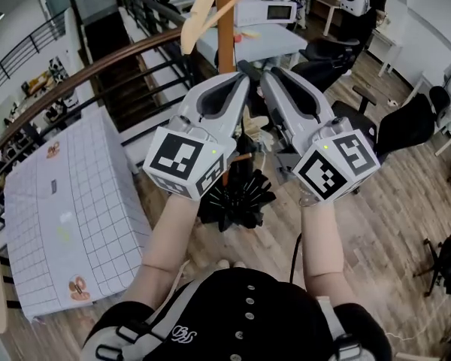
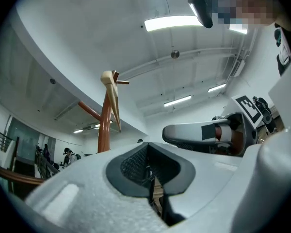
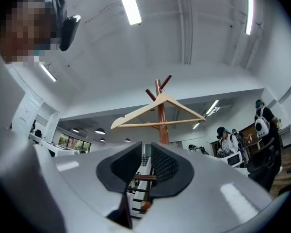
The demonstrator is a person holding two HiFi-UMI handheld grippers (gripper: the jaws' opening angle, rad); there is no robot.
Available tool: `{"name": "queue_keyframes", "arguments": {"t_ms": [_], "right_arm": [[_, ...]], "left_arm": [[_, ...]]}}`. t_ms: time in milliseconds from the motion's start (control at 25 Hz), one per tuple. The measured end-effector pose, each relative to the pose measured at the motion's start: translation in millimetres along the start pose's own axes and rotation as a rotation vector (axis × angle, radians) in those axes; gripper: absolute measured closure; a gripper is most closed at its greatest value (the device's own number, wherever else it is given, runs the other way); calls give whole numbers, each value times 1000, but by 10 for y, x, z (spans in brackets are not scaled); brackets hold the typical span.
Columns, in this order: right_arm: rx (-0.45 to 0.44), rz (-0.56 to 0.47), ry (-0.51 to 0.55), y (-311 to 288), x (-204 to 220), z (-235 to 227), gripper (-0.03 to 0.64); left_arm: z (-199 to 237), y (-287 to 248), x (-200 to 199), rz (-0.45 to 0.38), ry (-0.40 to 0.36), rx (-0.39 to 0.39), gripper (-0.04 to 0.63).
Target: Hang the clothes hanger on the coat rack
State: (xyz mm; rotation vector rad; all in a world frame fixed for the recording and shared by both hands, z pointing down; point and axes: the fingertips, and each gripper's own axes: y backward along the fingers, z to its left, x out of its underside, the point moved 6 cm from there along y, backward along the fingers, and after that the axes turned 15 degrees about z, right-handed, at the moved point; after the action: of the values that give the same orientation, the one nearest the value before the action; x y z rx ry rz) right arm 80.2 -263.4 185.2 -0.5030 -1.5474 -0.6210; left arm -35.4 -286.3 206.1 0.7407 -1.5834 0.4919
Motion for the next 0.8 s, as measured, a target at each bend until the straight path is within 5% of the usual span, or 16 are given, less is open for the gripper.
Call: {"name": "queue_keyframes", "arguments": {"t_ms": [160, 800], "right_arm": [[-11, 16, -31, -11, 172, -1, 617], [-1, 142, -53, -5, 808, -19, 617]], "left_arm": [[-32, 36, 219, 9, 67, -4, 595], [-222, 50, 780, 91, 158, 70, 595]]}}
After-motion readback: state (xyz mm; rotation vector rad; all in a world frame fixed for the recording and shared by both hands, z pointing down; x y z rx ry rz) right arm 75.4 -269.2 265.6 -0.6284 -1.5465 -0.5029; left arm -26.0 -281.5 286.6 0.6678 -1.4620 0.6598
